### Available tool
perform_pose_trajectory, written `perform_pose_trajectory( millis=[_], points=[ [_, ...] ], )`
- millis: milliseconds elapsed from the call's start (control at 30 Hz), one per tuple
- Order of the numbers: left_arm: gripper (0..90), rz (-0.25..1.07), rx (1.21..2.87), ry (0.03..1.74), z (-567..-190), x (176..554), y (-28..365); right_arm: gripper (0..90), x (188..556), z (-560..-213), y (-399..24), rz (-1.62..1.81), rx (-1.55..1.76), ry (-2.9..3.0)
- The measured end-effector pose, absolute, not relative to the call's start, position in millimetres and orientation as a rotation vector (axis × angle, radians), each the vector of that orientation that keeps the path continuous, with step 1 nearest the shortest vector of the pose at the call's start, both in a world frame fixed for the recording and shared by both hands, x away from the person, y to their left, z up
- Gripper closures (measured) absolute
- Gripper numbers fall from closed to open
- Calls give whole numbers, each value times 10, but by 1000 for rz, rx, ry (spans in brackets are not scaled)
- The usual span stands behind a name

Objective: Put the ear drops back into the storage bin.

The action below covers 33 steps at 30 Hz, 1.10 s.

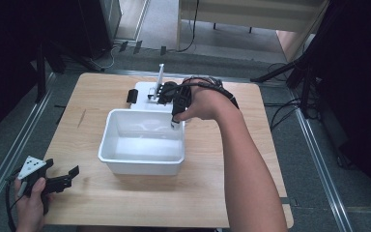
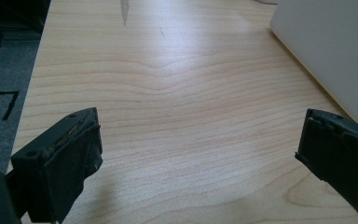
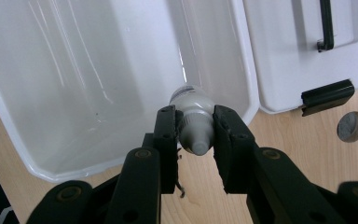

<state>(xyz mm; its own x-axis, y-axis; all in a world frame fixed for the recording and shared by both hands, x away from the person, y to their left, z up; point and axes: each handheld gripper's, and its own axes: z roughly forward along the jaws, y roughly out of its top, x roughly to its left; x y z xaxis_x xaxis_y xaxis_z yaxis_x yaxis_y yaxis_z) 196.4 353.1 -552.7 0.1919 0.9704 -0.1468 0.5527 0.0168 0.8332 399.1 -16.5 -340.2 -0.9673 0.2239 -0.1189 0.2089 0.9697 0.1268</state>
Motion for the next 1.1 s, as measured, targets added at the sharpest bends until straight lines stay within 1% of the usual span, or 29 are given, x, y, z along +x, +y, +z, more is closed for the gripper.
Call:
perform_pose_trajectory(
  millis=[333, 1100],
  points=[
    [3, 640, 1644, 1466, -5529, 1966, 3525, 723, 4008, -3528, -237, 183, 336, 2987],
    [3, 639, 1642, 1465, -5529, 1967, 3532, 722, 4030, -3887, -151, 112, 332, 3018]
  ],
)
